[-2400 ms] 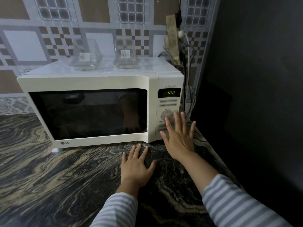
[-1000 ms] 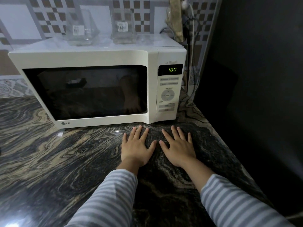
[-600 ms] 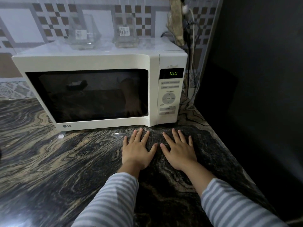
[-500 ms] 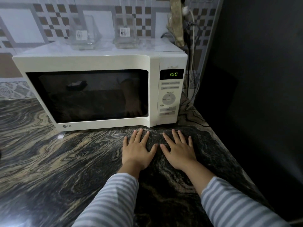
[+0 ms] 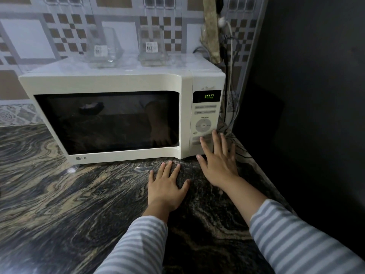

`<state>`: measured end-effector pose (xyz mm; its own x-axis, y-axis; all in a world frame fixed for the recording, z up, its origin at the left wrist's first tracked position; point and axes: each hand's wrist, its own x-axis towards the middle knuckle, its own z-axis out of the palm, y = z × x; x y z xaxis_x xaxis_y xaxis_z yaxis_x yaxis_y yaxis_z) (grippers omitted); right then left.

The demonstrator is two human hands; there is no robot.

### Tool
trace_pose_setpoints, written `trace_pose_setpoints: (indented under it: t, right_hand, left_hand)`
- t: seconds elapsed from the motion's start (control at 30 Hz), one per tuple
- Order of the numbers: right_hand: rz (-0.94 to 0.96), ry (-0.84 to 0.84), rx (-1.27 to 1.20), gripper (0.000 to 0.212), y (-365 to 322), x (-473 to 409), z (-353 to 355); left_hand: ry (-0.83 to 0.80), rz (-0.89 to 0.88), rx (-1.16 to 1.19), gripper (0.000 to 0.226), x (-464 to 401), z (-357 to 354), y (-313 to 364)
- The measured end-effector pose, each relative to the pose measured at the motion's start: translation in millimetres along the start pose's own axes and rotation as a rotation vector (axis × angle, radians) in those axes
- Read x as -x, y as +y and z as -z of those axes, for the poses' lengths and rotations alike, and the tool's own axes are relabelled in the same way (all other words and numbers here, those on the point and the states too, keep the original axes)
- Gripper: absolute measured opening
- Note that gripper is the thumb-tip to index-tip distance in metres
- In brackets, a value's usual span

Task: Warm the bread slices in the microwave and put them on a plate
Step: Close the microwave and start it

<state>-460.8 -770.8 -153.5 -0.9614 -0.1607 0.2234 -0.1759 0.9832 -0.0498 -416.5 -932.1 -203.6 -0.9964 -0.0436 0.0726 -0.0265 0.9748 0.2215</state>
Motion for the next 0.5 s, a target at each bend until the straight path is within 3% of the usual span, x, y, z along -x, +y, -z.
trace_pose_setpoints:
  t: [0.27, 0.5]
  right_hand:
    - [-0.013, 0.035, 0.063, 0.061, 2.5, -4.0, -9.3]
    - [-0.012, -0.064, 0.076, 0.062, 3.7, -2.4, 2.9]
  left_hand:
    - [0.007, 0.001, 0.008, 0.069, -2.2, -1.1, 0.8]
    - [0.010, -0.008, 0.027, 0.070, -1.2, 0.5, 1.0]
